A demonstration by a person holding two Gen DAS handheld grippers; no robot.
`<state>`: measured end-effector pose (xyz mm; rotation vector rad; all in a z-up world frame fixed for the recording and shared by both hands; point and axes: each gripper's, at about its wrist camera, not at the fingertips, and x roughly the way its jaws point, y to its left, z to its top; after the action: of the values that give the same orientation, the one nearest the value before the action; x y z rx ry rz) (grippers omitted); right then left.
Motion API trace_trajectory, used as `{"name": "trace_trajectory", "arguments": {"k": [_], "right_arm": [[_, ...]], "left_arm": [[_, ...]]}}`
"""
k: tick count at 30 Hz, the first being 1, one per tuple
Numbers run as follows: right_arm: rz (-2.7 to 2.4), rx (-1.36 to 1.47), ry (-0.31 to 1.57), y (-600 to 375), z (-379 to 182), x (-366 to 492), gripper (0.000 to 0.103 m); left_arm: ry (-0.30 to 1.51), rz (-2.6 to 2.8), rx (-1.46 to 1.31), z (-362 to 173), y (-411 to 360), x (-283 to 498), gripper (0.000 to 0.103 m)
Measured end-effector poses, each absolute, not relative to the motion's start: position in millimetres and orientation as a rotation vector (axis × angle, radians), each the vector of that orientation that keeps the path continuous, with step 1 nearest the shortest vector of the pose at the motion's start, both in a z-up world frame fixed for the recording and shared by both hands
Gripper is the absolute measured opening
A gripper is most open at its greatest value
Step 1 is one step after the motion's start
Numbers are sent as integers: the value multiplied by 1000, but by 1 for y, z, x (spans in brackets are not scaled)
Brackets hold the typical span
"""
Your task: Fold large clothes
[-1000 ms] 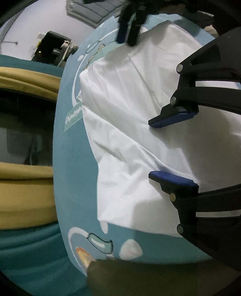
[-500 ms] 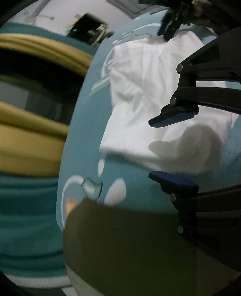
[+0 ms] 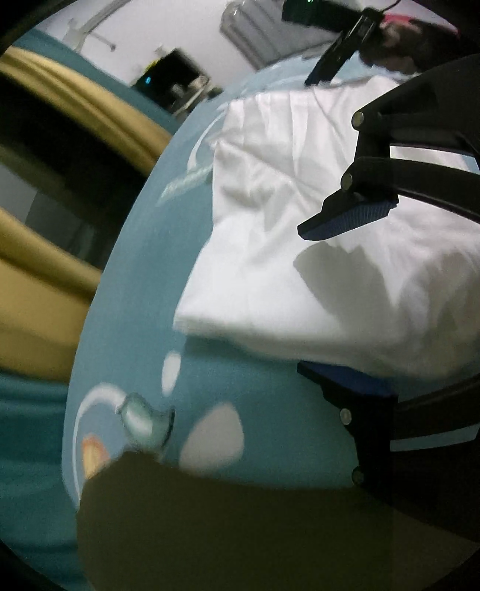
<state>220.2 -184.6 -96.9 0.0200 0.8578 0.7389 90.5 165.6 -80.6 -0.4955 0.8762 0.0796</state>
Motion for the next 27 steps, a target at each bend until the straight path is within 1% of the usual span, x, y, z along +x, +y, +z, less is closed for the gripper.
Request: {"name": "trace_trajectory", "arguments": {"k": [6,9,12,15,19,20,22,25,27], "right_arm": [[736,-5,892,-172,-109,230,93],[742,-5,900,-168,-111,233,93],[747,-17,899,-165,-111,235,93],[752,-22,902,-165,-111,236,93],[758,-30,901,-166,-110,237,93],[758,-30,901,-166,-111,237,93],[760,-32,899,-165,-111,238,93],[753,-31,896,-161,-111,238,93],[746,-28,895,-160,-109,238,93]], "left_arm": [[918,-116,-484,-83,128,112,69],[932,-240,-536,-87,111,119,69],[944,-242,-437,-85,91,123,69],[940,-264,-495,-84,100,124,69],[891,-270,-619,-86,123,118,69],[893,-268,-637,-88,122,117,70],[901,-257,-658,-91,118,122,77],[893,-230,-635,-92,109,127,81],[905,-198,-560,-89,95,134,81]]}}
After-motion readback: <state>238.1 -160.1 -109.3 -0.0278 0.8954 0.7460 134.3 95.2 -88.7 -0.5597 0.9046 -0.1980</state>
